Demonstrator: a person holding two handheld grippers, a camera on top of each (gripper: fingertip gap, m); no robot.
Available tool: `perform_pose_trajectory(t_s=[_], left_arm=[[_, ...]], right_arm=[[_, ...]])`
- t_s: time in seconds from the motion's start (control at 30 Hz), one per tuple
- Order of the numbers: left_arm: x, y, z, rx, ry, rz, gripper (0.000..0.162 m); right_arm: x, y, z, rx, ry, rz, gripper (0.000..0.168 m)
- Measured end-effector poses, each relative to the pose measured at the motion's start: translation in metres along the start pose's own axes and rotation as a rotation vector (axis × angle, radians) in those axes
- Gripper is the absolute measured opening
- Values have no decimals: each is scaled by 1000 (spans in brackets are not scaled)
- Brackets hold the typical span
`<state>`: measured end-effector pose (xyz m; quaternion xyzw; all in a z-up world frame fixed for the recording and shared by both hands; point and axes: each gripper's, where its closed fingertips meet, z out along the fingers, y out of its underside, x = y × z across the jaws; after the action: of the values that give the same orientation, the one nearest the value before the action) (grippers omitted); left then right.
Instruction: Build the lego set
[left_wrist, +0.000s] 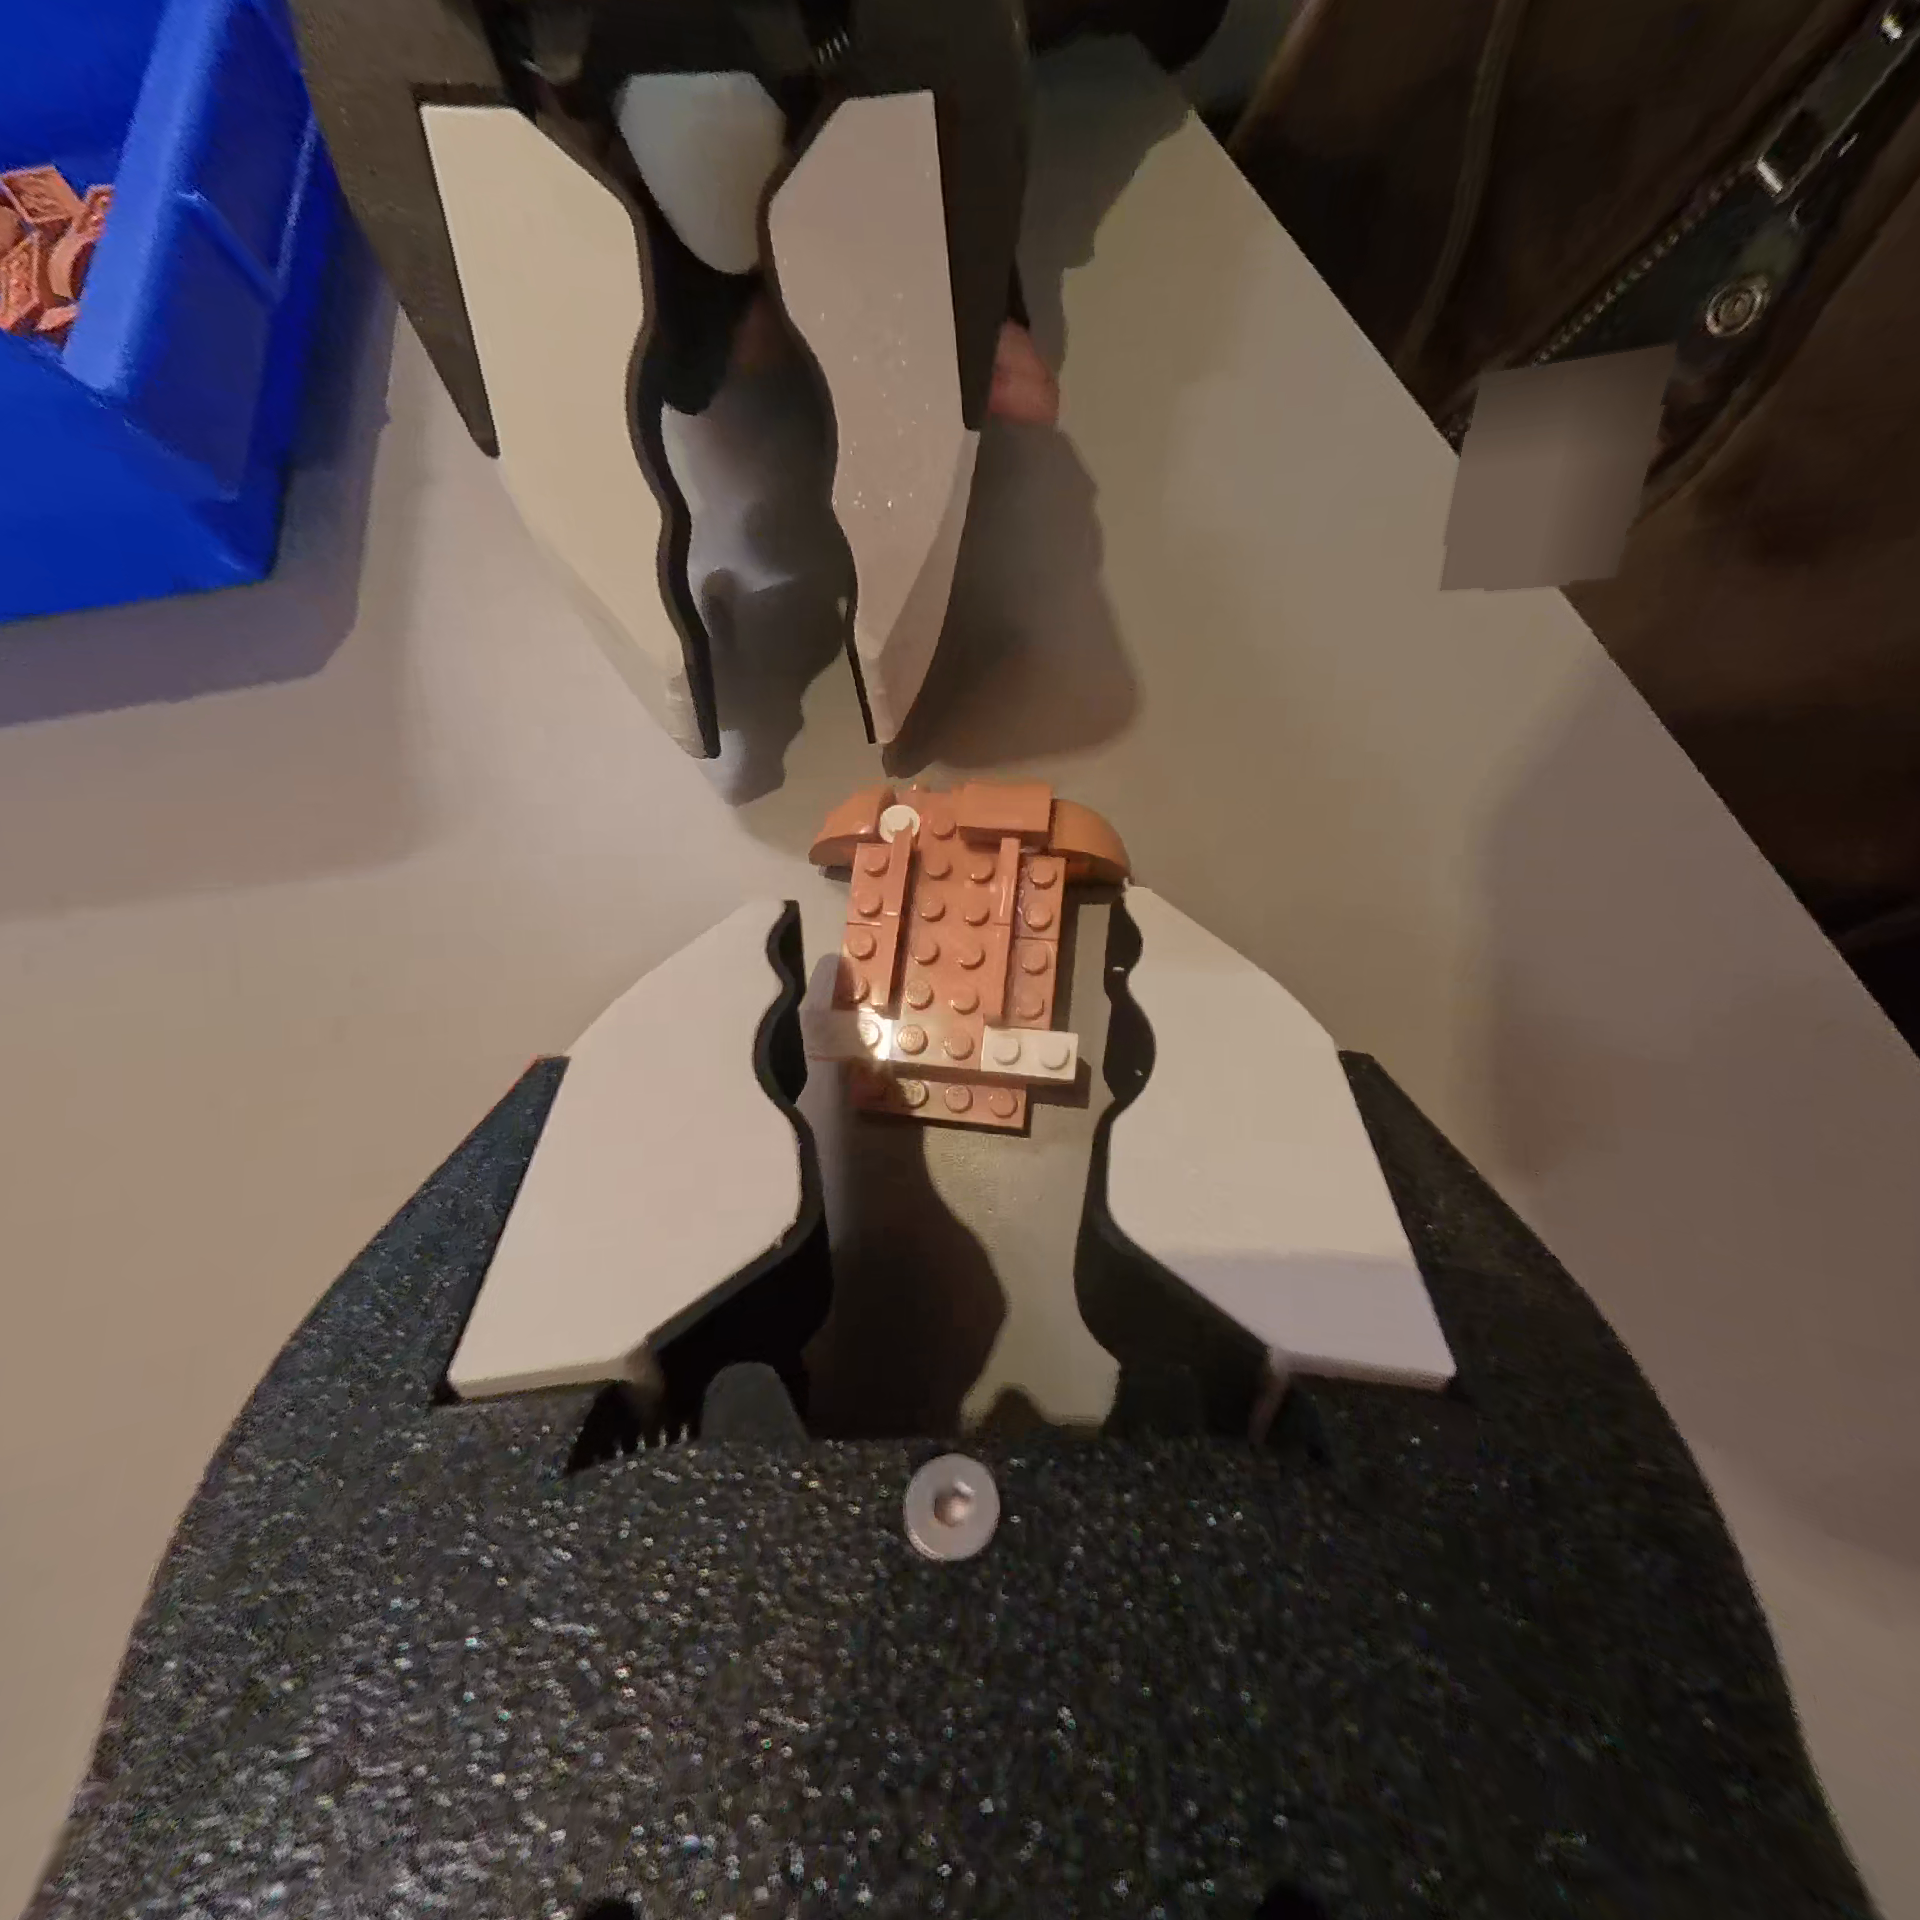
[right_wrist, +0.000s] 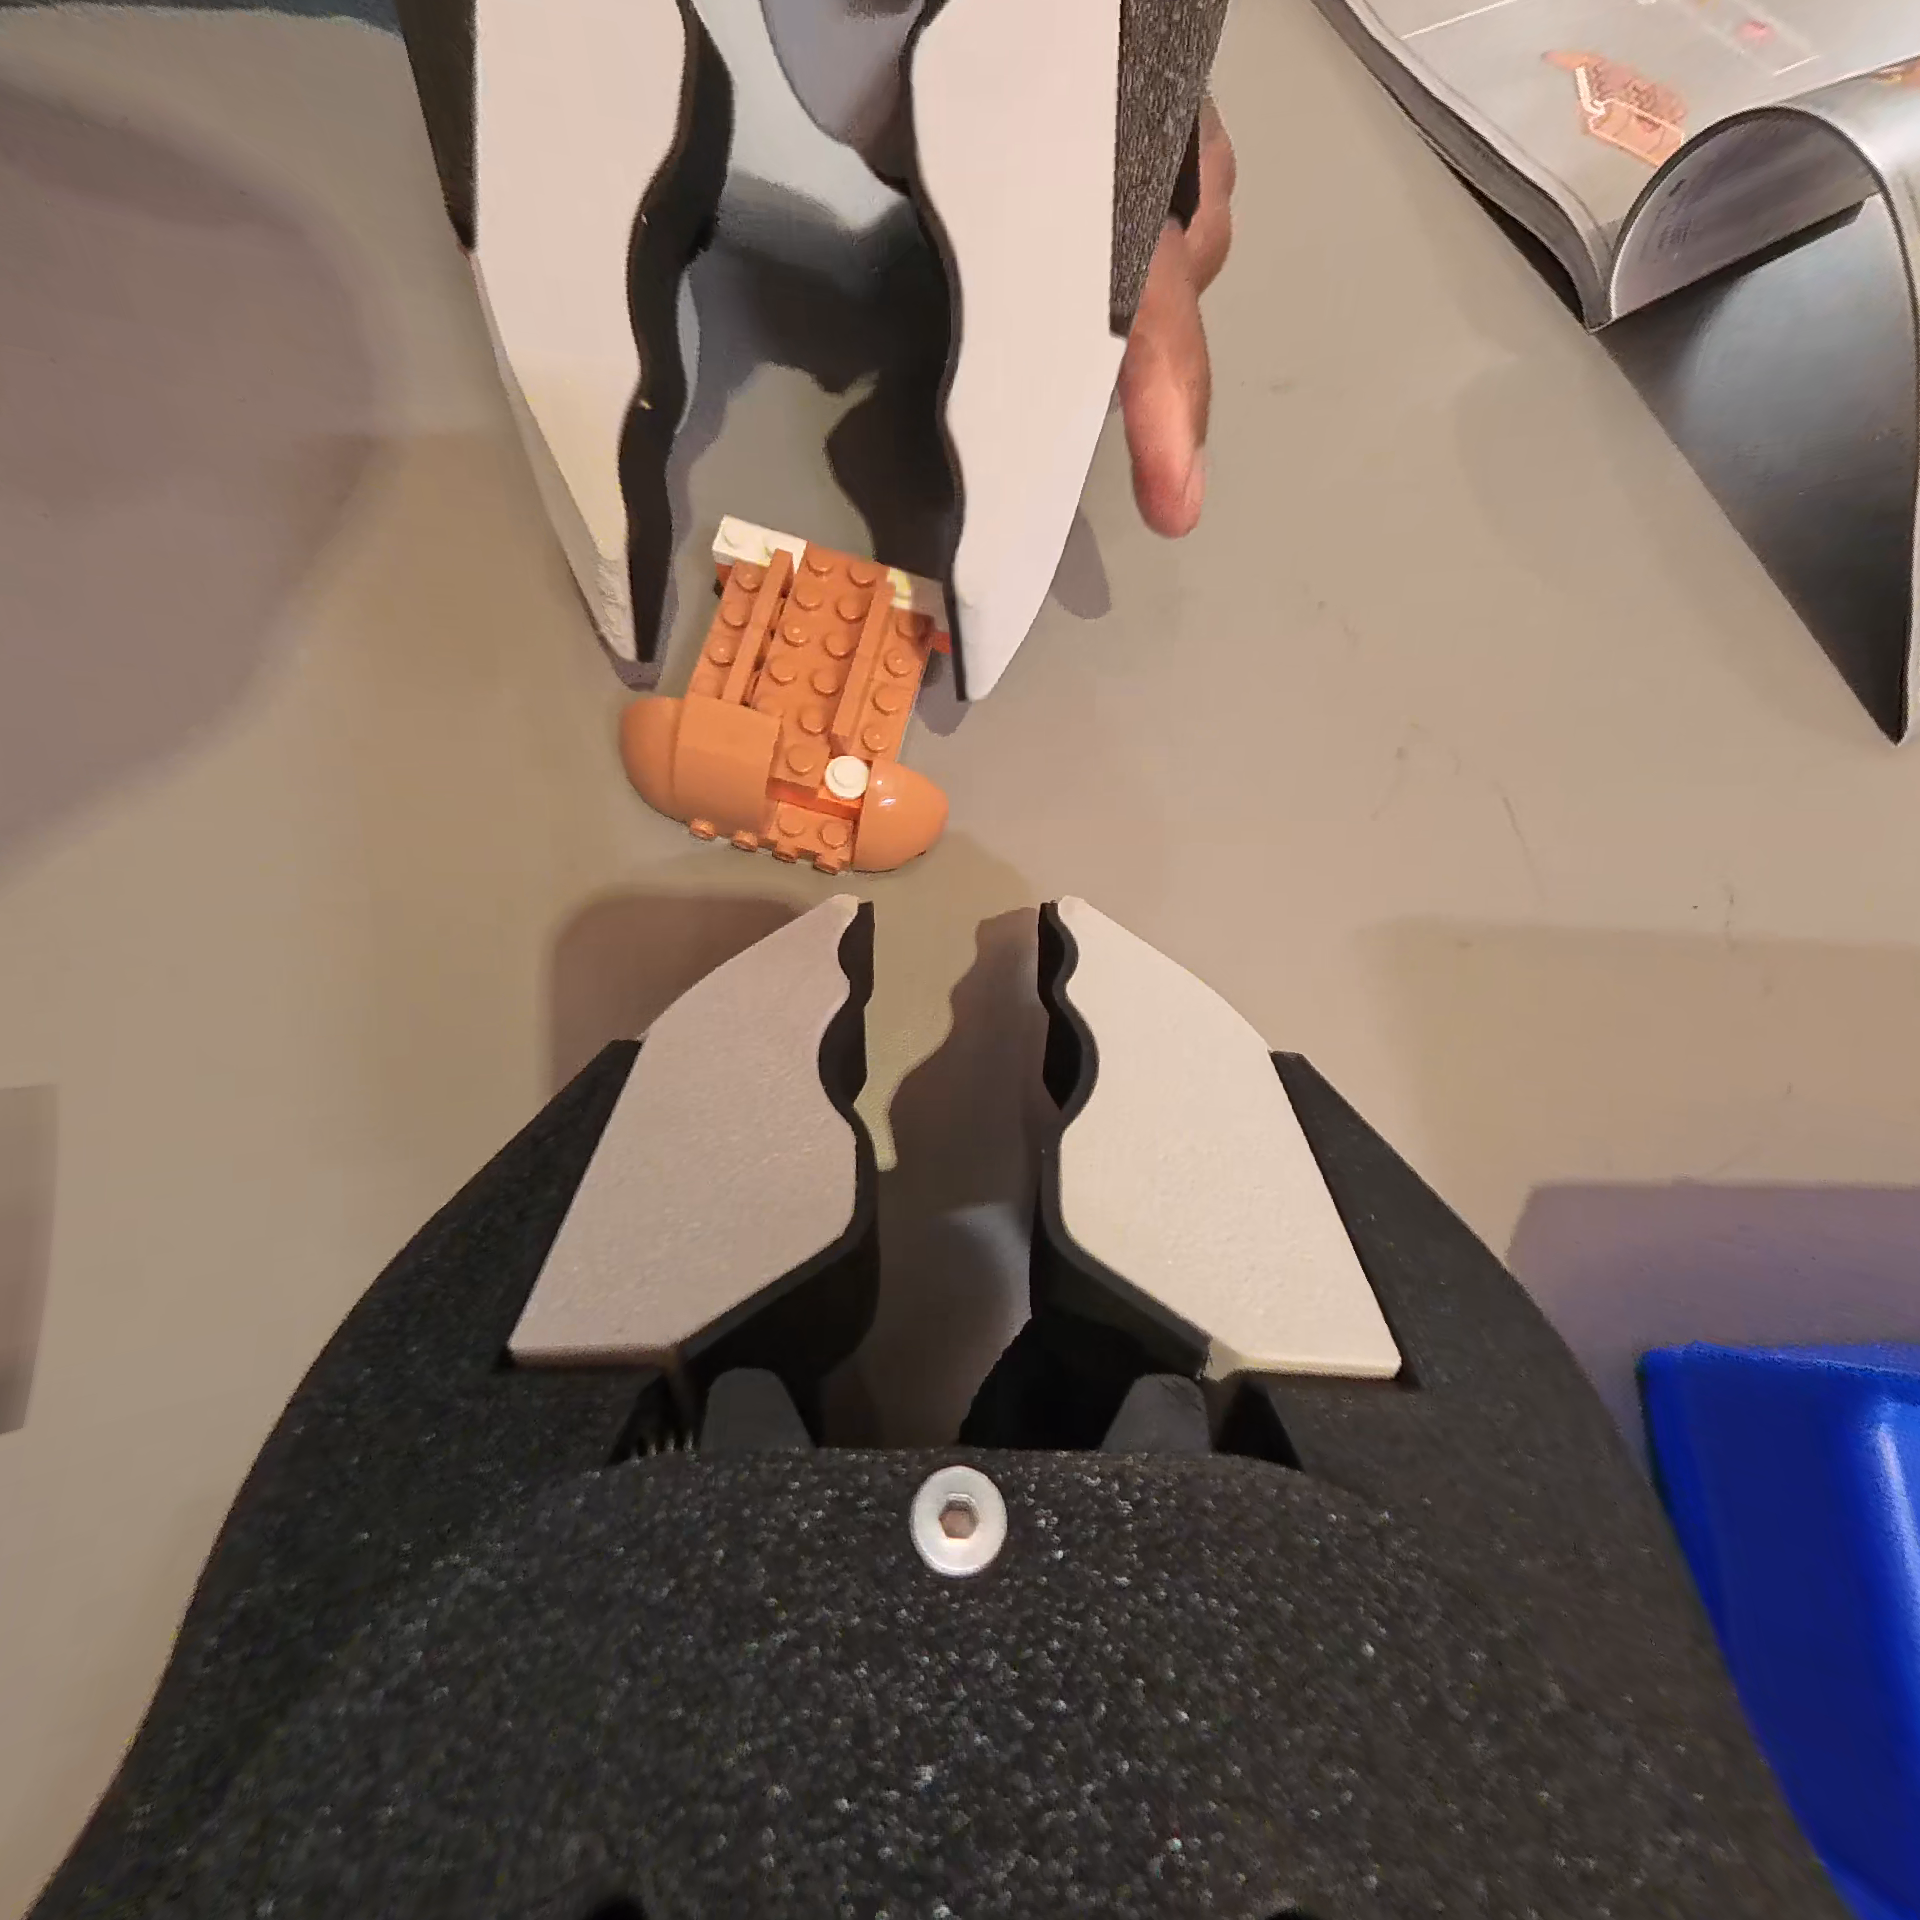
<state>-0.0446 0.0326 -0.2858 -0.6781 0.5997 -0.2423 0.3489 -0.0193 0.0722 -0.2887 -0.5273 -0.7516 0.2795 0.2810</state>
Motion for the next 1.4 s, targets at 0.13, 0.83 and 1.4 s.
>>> perform_pose_trajectory(t_s=[0.13, 0.83, 1.4], left_arm=[[-1, 4, 4, -83, -1, 23, 52], [-26, -12, -11, 4, -34, -131, 43], [-32, -72, -44, 91, -33, -182, 43]], right_arm=[[-4, 0, -2, -1, -9, -6, 30], [0, -28, -38, 314, 242, -597, 32], [-5, -85, -56, 454, 604, -1133, 41]])
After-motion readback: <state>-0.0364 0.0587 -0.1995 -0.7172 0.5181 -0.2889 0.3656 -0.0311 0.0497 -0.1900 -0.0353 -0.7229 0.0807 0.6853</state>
